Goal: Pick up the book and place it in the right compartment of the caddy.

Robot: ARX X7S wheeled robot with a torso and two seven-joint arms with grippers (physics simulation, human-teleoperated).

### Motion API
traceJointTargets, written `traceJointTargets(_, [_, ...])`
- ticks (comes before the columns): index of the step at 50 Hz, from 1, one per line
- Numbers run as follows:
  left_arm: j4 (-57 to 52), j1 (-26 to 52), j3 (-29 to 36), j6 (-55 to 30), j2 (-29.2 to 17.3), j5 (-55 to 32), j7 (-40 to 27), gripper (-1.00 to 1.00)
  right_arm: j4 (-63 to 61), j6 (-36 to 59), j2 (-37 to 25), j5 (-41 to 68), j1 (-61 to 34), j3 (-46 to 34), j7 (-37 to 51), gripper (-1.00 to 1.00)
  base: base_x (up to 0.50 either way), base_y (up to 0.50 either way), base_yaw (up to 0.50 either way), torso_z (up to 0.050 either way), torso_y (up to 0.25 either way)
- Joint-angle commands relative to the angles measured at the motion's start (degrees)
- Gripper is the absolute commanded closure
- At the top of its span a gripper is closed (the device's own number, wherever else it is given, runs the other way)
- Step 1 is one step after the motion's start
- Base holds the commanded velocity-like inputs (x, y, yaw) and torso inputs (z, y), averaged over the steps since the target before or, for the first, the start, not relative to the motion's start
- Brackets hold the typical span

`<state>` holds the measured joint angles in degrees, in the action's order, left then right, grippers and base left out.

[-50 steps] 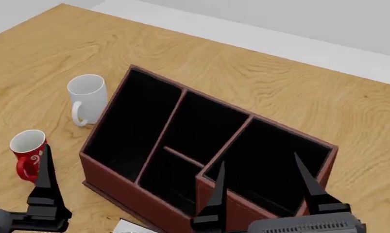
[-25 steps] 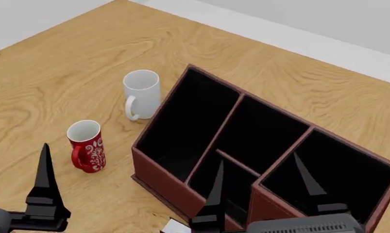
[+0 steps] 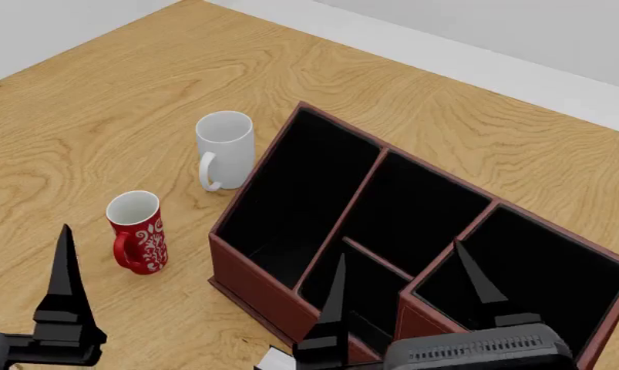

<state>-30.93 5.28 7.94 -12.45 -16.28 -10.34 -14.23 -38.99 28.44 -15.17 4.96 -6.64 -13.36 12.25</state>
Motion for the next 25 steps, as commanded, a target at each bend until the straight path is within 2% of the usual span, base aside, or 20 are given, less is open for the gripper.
traceJointTargets(1, [-0.9,0.7,-1.7,-1.1,-0.9,-1.3,-0.5,-1.00,-5.9,16.1,-1.2,-0.3,-7.3,-3.2,-0.4,-1.00,0.00,0.00,0.00,0.000,0.000])
traceJointTargets(12, [-0.6,1.0,-2.5,-0.5,-1.4,-1.7,-0.8,-1.00,-12.1,46.7,-1.7,1.9,-30.3,-7.5,-4.9,-1.00,0.00,0.00,0.00,0.000,0.000])
traceJointTargets(17, [-0.9,1.0,-3.3,-0.7,-1.6,-2.6,-1.0,-1.00,-9.3,53.1,-1.5,5.2,-38.1,-9.2,-9.7,-1.00,0.00,0.00,0.00,0.000,0.000])
traceJointTargets(25, [-2.1,0.8,-4.2,-1.3,-2.0,-3.6,-1.4,-1.00,0.3,61.2,0.8,12.0,-45.2,-5.8,-18.1,-1.00,0.00,0.00,0.00,0.000,0.000])
